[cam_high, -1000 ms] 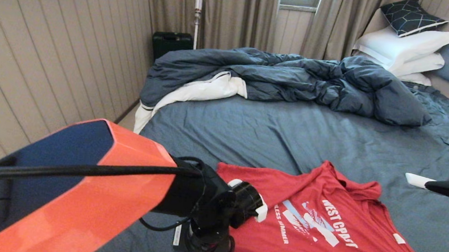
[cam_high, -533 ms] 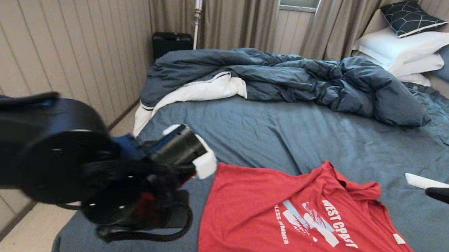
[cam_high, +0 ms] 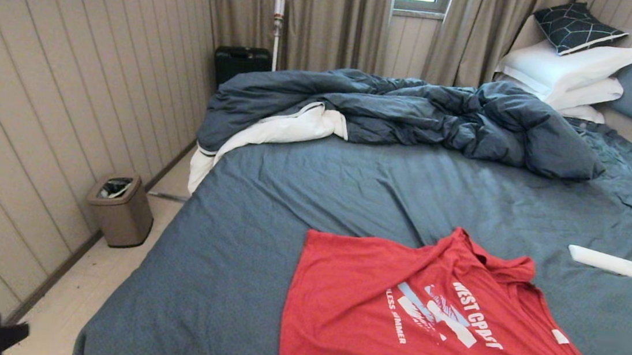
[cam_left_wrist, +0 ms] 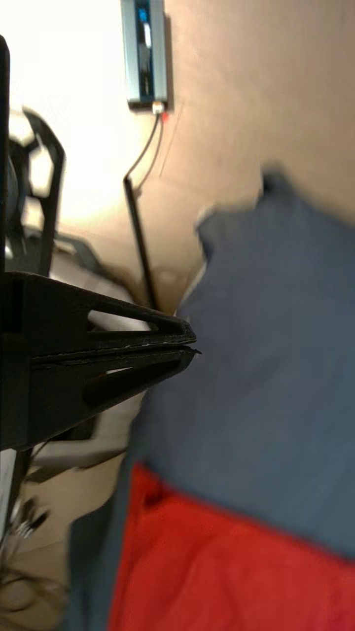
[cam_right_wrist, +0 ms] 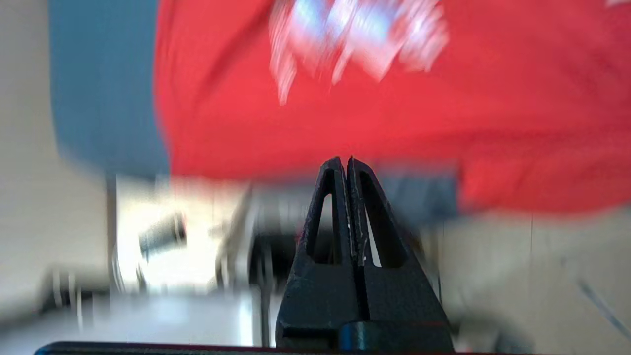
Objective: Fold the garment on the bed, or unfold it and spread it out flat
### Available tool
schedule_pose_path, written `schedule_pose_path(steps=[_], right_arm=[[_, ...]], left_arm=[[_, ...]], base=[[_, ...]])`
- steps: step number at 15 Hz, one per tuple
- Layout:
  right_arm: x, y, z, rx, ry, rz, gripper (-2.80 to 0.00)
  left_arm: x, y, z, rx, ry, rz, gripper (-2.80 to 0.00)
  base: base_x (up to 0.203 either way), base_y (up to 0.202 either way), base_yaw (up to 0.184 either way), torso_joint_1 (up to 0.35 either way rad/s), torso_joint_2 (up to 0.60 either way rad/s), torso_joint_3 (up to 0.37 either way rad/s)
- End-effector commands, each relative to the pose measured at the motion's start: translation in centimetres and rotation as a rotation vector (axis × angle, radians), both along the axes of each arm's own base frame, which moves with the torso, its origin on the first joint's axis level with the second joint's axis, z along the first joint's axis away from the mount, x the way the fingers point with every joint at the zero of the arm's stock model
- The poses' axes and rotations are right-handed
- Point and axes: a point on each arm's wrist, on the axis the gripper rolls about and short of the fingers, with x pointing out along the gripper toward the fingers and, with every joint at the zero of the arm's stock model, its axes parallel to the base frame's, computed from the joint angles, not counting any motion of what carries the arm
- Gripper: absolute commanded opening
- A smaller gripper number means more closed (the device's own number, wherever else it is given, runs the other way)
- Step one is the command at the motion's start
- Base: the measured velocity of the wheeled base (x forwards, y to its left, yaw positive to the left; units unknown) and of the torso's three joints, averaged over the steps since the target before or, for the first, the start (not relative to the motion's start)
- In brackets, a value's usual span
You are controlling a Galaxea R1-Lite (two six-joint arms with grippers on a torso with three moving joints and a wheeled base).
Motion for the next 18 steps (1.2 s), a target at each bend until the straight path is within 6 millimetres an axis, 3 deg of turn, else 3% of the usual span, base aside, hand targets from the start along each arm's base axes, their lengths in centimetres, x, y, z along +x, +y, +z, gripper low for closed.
schedule_pose_path(steps=[1,3,8,12,15,18], right_arm=[[-4.1,1.9,0.2,-0.027,-0.046,0.068,-2.80],[-7.0,2.8,-1.3,-0.101,-0.082,0.104,-2.80],[-11.1,3.3,-7.4,-0.269,-0.131,0.119,-2.80],[-11.2,3.3,-12.4,-0.265,-0.281,0.042,-2.80],[-10.7,3.3,-15.4,-0.277,-0.422,-0.024,-2.80],[-10.1,3.1,-13.4,-0.318,-0.653,-0.101,-2.80]], left_arm=[[-3.7,3.2,-1.3,-0.049,-0.112,0.070,-2.80],[-5.6,4.8,-4.2,0.025,-0.110,0.159,-2.80],[-8.5,6.1,-7.7,0.045,-0.132,0.421,-2.80],[-11.1,6.1,-10.5,0.077,-0.191,0.551,-2.80],[-12.1,4.5,-12.3,0.163,-0.214,0.565,-2.80],[-10.0,3.6,-14.4,0.174,-0.302,0.406,-2.80]], base=[[0.000,0.000,0.000,0.000,0.00,0.000],[0.000,0.000,0.000,0.000,0.00,0.000],[0.000,0.000,0.000,0.000,0.00,0.000],[0.000,0.000,0.000,0.000,0.00,0.000],[0.000,0.000,0.000,0.000,0.00,0.000],[0.000,0.000,0.000,0.000,0.00,0.000]])
